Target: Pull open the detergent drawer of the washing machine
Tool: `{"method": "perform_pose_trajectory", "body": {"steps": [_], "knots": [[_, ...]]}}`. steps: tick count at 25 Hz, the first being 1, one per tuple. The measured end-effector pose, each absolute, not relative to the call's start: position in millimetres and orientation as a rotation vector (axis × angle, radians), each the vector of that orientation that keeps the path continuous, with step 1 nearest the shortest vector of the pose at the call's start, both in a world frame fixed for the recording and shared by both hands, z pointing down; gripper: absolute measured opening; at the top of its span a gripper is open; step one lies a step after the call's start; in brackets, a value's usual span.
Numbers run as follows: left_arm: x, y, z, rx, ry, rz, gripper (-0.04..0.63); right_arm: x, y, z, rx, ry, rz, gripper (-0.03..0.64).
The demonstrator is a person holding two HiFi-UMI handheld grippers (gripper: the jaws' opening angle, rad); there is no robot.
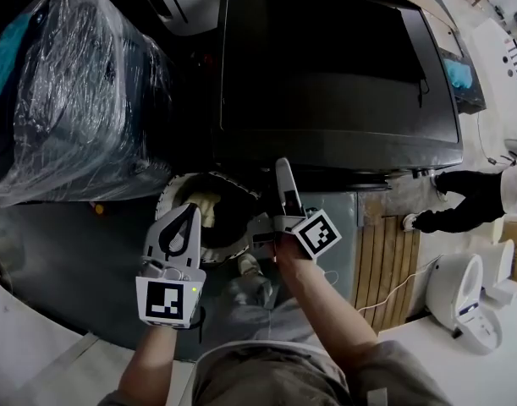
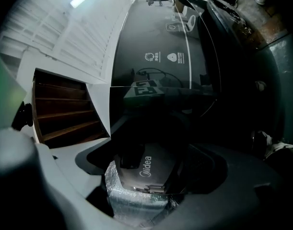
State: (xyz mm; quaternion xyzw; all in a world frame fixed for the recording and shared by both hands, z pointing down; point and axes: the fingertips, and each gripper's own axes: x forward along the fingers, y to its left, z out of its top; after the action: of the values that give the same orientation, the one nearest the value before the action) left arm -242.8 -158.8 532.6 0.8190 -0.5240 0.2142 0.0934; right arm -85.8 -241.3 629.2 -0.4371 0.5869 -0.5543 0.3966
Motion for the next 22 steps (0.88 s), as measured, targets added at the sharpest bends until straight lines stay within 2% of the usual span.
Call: {"method": "perform_pose_trajectory", "body": {"steps": [22], "knots": [[-238,-129,531,2.415,-1.564,0.642,0.015,-86,-185,631,-1.068,1.511,-1.444,0.436]]}}
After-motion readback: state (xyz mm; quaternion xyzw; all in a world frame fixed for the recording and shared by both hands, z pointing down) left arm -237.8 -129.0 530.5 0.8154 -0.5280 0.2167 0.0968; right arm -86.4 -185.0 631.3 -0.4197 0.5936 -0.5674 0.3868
